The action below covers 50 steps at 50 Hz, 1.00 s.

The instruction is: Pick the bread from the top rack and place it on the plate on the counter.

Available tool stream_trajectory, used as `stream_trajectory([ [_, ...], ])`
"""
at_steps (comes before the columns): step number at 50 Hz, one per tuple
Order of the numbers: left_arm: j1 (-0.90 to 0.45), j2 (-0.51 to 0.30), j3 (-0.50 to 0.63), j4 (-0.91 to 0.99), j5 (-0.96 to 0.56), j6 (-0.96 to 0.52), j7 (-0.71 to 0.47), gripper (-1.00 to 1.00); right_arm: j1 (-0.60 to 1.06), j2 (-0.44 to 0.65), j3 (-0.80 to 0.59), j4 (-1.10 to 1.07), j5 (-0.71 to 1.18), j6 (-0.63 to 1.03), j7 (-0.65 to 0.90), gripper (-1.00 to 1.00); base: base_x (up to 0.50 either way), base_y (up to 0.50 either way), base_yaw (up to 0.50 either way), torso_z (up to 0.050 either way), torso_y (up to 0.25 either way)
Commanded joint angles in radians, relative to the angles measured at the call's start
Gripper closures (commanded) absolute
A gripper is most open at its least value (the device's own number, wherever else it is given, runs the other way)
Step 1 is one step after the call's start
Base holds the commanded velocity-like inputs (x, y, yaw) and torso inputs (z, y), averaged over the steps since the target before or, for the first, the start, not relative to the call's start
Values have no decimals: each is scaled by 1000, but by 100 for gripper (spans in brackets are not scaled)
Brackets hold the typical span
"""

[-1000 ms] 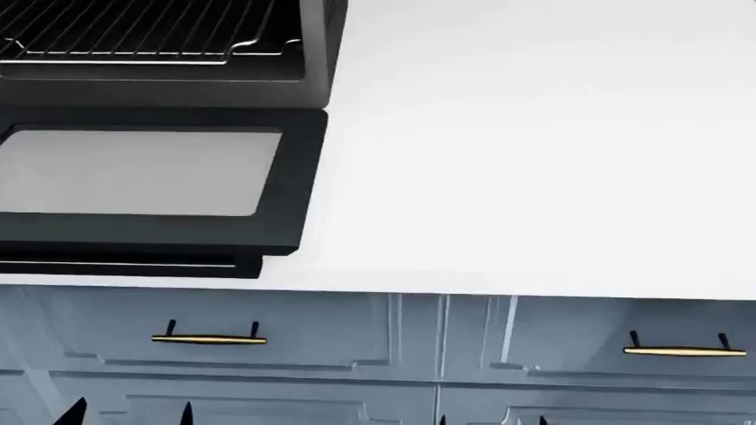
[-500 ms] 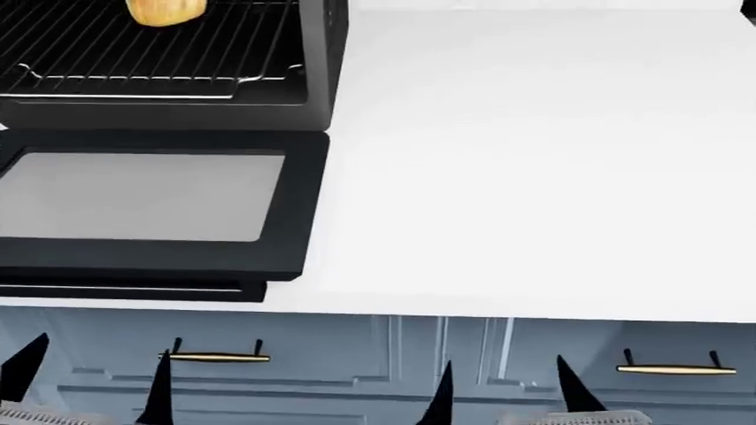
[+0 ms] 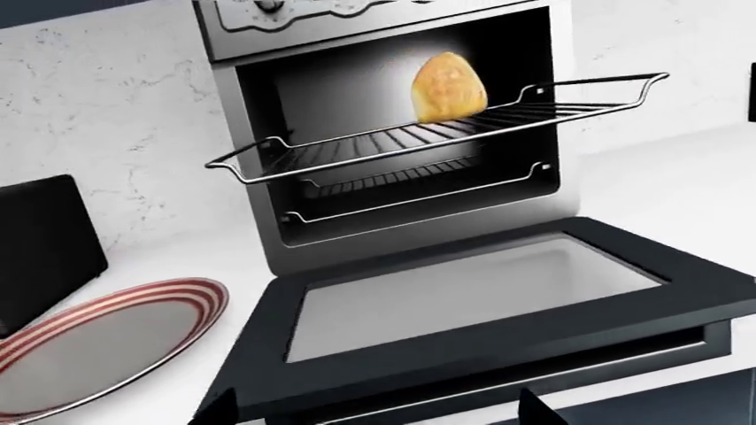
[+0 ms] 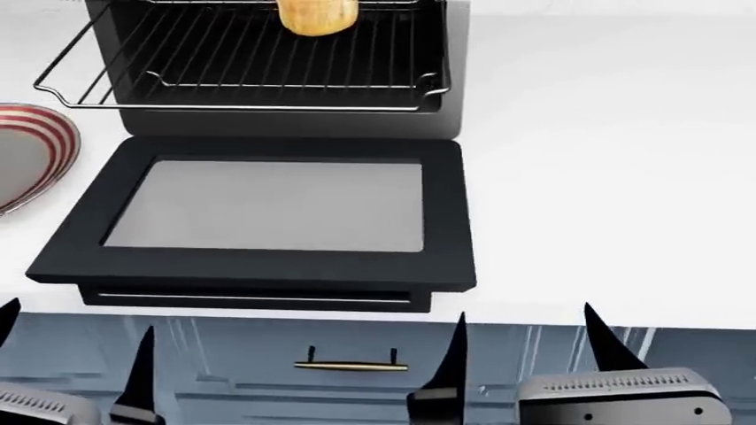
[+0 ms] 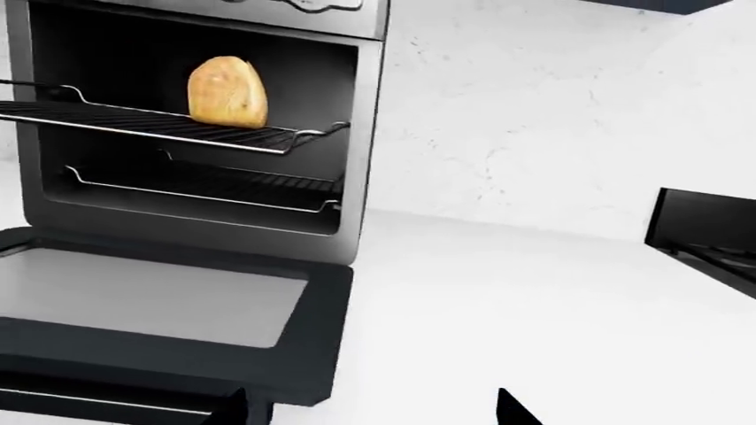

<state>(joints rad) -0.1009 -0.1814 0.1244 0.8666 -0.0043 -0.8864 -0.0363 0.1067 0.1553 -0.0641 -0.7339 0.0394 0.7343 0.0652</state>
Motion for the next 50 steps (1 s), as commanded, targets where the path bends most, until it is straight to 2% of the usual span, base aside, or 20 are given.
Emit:
stream_trajectory([
  [1, -2, 14, -23, 15, 15, -13, 13, -100, 1, -8, 36, -54, 16, 29, -19, -100, 0, 500, 0, 43, 129],
  [5, -70, 6, -24, 49, 7, -104, 26, -100, 38, 20, 24, -100, -5, 94, -11, -100, 0, 195, 0, 42, 127],
  [15, -376, -29, 3, 165, -25, -464, 84, -100, 287, 82, -1, -292, -16, 460, -22, -100, 0, 0, 0, 42, 126],
  [16, -410, -14, -29, 175, -47, -502, 113, -100, 312, 90, -11, -301, -20, 490, -18, -100, 0, 0, 0, 42, 127],
  [19, -478, -34, -42, 180, -83, -559, 101, -100, 362, 104, -24, -312, -16, 543, -18, -100, 0, 0, 0, 43, 127],
  [21, -540, -70, -59, 180, -191, -598, 30, -100, 415, 118, -25, -313, 8, 580, -11, -100, 0, 0, 0, 43, 126],
  [23, -597, -119, -121, 180, -442, -638, -131, -100, 462, 144, -16, -313, 88, 610, 36, -100, 0, 0, 0, 42, 127],
  [25, -647, -144, -180, 180, -654, -679, -264, -100, 526, 216, 27, -313, 332, 642, 202, -100, 0, 0, 0, 43, 127],
  [28, -703, -184, -210, 144, -866, -683, -414, -100, 638, 294, 112, -312, 735, 706, 455, -100, 0, 0, 0, 42, 127],
  [33, -867, -263, -200, 26, -1302, -680, -757, -100, 779, 279, 185, -301, 925, 825, 539, -100, 0, 0, 0, 42, 126],
  [39, -1032, -301, -117, -89, -1594, -653, -1033, -100, 915, 342, 176, -219, 1216, 831, 756, -100, 0, 0, 0, 42, 127],
  [47, -1176, -338, -24, -164, -1731, -612, -1157, -100, 1039, 385, 134, -149, 1393, 812, 896, -100, 0, 0, 0, 42, 126],
  [50, -1223, -351, 2, -185, -1762, -602, -1180, -100, 1073, 399, 115, -152, 1417, 796, 903, -100, 31, 0, 0, 42, 127],
])
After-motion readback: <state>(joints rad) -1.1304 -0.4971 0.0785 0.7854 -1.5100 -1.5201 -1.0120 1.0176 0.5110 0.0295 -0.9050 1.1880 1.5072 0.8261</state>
